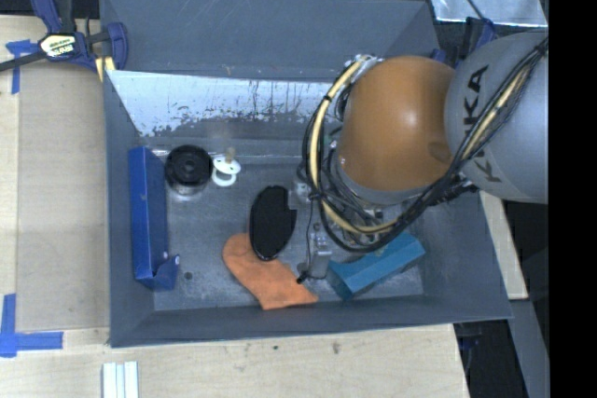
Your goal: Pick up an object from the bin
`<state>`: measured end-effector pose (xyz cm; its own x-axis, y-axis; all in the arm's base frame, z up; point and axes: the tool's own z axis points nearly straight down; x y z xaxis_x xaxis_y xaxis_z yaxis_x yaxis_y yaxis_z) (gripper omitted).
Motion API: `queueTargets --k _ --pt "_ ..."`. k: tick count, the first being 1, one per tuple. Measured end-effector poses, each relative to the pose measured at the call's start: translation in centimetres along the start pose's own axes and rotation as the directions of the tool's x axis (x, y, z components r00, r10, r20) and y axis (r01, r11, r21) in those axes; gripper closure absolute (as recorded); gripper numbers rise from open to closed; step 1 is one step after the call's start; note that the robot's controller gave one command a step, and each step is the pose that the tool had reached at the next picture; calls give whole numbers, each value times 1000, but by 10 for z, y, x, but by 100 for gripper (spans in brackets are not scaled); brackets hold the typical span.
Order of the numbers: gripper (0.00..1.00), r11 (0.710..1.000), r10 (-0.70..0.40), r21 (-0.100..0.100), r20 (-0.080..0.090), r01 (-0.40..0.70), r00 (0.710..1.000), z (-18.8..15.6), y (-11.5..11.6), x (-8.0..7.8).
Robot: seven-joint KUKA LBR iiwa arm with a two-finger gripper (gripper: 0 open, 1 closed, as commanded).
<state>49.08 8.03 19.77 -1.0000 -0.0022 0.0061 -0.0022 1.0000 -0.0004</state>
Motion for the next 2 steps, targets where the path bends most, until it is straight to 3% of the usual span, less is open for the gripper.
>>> queueTargets --k 1,2 --pt "100 1000 3 -1 9 -3 1000 -4 -1 -2" --pt "0 1000 4 -1 9 -4 1000 -4 -1 -2"
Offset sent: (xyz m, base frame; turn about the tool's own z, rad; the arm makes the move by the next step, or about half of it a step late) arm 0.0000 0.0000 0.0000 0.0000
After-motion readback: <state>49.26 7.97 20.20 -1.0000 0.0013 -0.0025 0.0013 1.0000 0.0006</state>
